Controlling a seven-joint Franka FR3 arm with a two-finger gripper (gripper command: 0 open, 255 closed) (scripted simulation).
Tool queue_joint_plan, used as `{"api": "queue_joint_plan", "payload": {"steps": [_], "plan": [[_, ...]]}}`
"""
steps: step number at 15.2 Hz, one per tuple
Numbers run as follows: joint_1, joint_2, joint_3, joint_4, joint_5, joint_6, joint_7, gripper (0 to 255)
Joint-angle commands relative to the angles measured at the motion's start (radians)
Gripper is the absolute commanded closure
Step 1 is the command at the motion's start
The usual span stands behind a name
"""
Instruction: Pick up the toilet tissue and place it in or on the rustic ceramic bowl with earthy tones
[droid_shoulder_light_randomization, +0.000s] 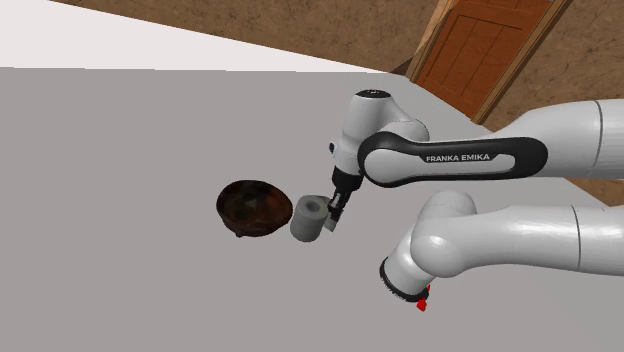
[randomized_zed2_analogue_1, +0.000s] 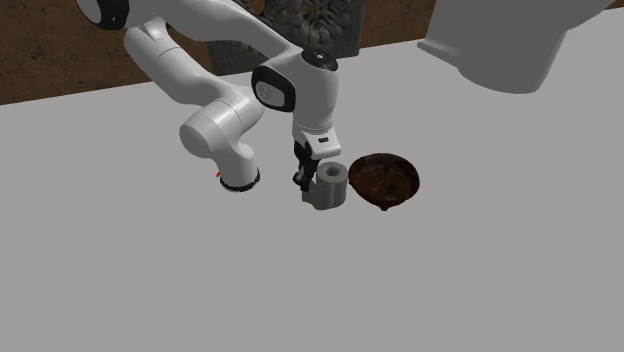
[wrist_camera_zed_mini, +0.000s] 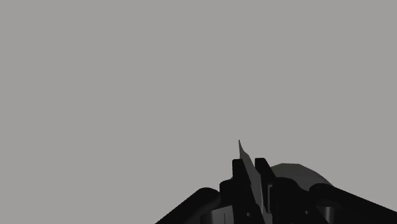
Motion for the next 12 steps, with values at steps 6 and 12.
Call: {"api": "queue_joint_plan", "payload": {"steps": [6,12], "plan": [[-0.002,-0.031,-0.005,0.042,-0.005,-0.073,-0.002,255],[-0.006,-0.061,-0.011,0.111,-0.012,-0.172,-0.004,255]]}}
